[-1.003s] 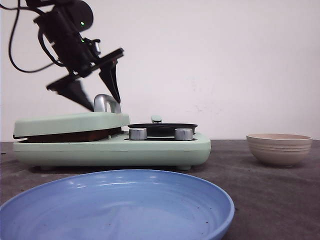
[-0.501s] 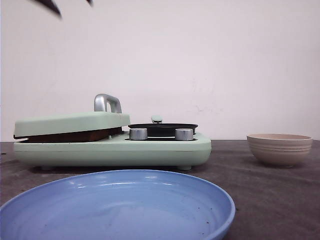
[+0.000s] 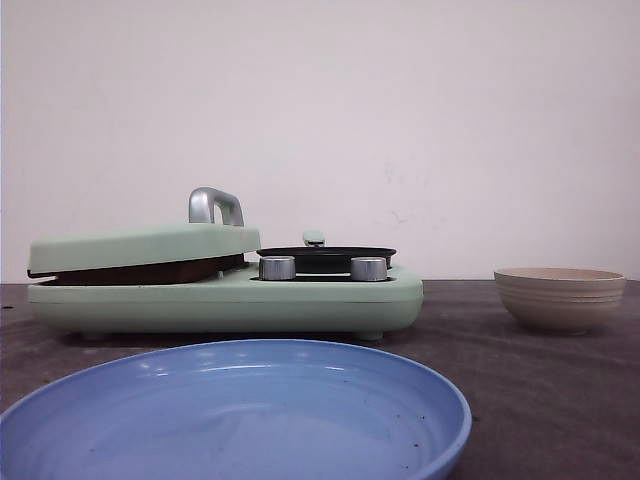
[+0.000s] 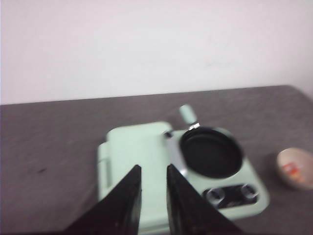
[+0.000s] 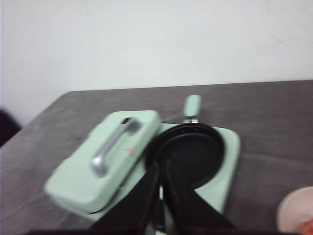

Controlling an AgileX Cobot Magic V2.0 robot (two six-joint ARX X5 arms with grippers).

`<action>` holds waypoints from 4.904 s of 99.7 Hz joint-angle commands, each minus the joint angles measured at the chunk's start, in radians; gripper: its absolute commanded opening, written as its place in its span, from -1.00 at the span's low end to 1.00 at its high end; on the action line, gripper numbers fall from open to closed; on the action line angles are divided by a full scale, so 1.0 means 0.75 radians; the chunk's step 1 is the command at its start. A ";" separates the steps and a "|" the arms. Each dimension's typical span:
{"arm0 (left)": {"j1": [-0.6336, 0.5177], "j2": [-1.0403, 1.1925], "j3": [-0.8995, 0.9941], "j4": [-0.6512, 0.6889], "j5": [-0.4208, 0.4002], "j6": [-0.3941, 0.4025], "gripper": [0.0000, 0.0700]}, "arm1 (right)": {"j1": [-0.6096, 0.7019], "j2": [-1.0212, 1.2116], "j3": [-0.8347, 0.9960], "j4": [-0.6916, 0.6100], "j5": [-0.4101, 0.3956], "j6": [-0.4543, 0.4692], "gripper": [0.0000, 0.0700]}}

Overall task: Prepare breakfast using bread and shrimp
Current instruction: 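Move the right gripper to the beige shrimp bowl and grasp its rim, then lift the shrimp bowl with the right gripper toward the frying pan, then tilt the bowl with the right gripper to pour shrimp into the pan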

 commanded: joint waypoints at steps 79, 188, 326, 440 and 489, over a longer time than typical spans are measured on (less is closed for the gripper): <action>-0.006 -0.596 -0.550 0.162 0.056 -0.042 -0.97 | -0.728 0.902 0.472 -0.702 -0.297 -0.084 0.08; -0.006 -0.596 -0.550 0.154 0.120 -0.073 -0.97 | -0.738 1.311 0.472 -0.437 -0.358 0.091 -1.00; -0.006 -0.596 -0.550 0.153 0.226 -0.073 -0.97 | 0.035 1.105 0.654 0.376 0.049 -0.462 -1.00; -0.006 -0.596 -0.550 0.152 0.225 -0.073 -0.97 | 0.187 1.217 0.654 0.796 0.526 -1.515 -1.00; -0.006 -0.596 -0.550 0.152 0.225 -0.073 -0.97 | 0.201 1.285 0.654 0.976 0.564 -1.798 -1.00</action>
